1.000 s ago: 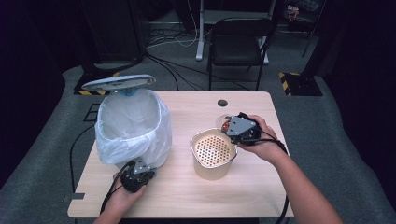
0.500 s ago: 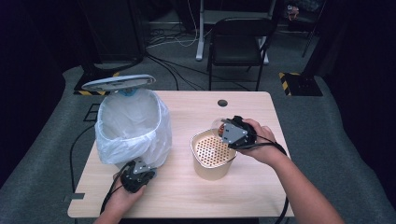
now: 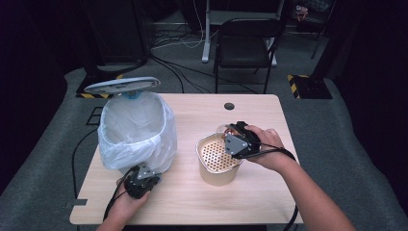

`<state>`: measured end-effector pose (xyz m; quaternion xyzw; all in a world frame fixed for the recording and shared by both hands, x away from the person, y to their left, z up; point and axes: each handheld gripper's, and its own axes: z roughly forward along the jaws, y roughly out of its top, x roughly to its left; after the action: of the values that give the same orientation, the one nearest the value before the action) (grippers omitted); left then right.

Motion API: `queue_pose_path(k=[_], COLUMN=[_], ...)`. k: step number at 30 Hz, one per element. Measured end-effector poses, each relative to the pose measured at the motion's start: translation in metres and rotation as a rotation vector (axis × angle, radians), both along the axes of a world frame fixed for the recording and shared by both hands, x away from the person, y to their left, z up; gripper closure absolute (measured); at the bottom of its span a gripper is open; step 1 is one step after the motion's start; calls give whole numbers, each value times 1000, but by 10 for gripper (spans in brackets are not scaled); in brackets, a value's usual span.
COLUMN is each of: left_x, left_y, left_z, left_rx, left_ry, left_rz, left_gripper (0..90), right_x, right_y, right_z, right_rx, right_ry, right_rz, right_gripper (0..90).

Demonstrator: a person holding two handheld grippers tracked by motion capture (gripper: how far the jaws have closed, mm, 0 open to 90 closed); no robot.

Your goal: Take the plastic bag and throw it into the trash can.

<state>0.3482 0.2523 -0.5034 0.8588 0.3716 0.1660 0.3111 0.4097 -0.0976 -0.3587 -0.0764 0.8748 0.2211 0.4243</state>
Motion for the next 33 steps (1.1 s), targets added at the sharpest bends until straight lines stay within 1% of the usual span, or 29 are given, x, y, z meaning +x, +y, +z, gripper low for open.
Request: queue_pose_path(k=[4, 6, 7, 8, 9, 10, 11, 12, 13, 14, 15, 17, 18, 20, 21, 24, 25, 26, 28, 29, 30, 31, 32, 33], left_x=[-1, 0, 0, 0, 0, 0, 0, 0, 0, 0, 0, 0, -1, -1, -1, -1, -1, -1, -1, -1, 0, -1, -1, 0], left_y=[-1, 0, 0, 0, 0, 0, 0, 0, 0, 0, 0, 0, -1, 0, 0, -1, 0, 0, 0, -1, 0, -1, 0, 0], left_z=[0, 0, 0, 0, 0, 0, 0, 0, 0, 0, 0, 0, 0, 0, 0, 0, 0, 0, 0, 0, 0, 0, 0, 0], left_rx=[-8, -2, 1, 0, 0, 0, 1, 0, 0, 0, 0, -1, -8, -8, -8, -8, -8, -8, -8, -8, -7, -8, -8, -6], left_ry=[5, 1, 0, 0, 0, 0, 0, 0, 0, 0, 0, 1, 5, 4, 4, 4, 4, 4, 4, 4, 4, 4, 4, 3], left_rz=[8, 3, 0, 0, 0, 0, 1, 1, 0, 0, 1, 2, 8, 7, 7, 8, 7, 7, 7, 8, 7, 8, 7, 5], left_gripper=[900, 900, 900, 900, 900, 900, 900, 900, 900, 900, 900, 900, 900, 900, 900, 900, 900, 900, 900, 900, 900, 900, 900, 900], right_x=[0, 0, -1, -1, -1, -2, -4, -4, -5, -7, -6, -7, -7, -7, -6, -6, -7, -7, -8, -9, -9, -9, -10, -10], right_y=[1, 1, 2, 2, 3, 3, 6, 6, 8, 9, 11, 13, 14, 16, 16, 17, 17, 17, 18, 18, 19, 19, 19, 21], right_z=[0, 0, -1, -1, -2, -3, -5, -5, -7, -9, -9, -11, -13, -14, -15, -15, -16, -16, -16, -18, -17, -16, -18, -18], right_rx=[-4, -8, -14, -21, -30, -50, -91, -91, -111, -118, -139, -176, -184, -222, -213, -220, -241, -241, -263, -270, -288, -341, -367, -383], right_ry=[-8, -9, -18, -16, -27, -40, -67, -67, -82, -86, -100, -126, -136, -148, -145, -146, -169, -169, -182, -181, -199, -224, -227, -254], right_rz=[-1, -2, -2, -4, -4, -3, -1, -1, 1, -12, 4, 11, 1, 15, 14, 18, 20, 20, 41, 34, 50, 69, 68, 84], right_gripper=[497, 497, 497, 497, 497, 497, 498, 498, 498, 498, 498, 498, 498, 498, 498, 498, 498, 498, 498, 498, 498, 498, 498, 498])
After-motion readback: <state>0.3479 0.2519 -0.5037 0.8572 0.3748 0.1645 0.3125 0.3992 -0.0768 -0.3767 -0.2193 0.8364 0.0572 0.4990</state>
